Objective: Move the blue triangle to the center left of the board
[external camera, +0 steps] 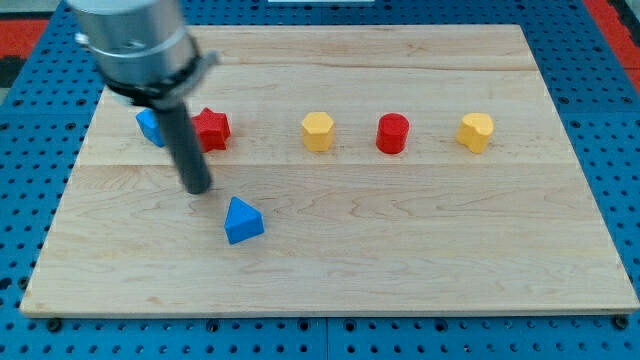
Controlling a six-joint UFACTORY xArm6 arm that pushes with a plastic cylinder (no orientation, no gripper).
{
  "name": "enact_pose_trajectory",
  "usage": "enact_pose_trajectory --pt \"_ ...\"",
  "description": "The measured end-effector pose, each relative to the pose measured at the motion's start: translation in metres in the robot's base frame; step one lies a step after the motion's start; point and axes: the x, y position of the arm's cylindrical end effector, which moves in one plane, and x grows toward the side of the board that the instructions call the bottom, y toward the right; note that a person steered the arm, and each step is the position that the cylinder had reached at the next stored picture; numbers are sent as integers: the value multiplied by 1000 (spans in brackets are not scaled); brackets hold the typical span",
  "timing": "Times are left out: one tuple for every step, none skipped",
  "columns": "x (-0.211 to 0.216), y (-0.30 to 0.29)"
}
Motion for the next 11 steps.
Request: enact_pose_trajectory --pt "13 77" --pt "44 72" --pt "52 34" --pt "36 -11" --pt "21 -61" --pt "53 -59" --pt "36 -95" --pt "5 -125" --pt "-27 -136" --pt "-34 -138" --pt "-20 -157"
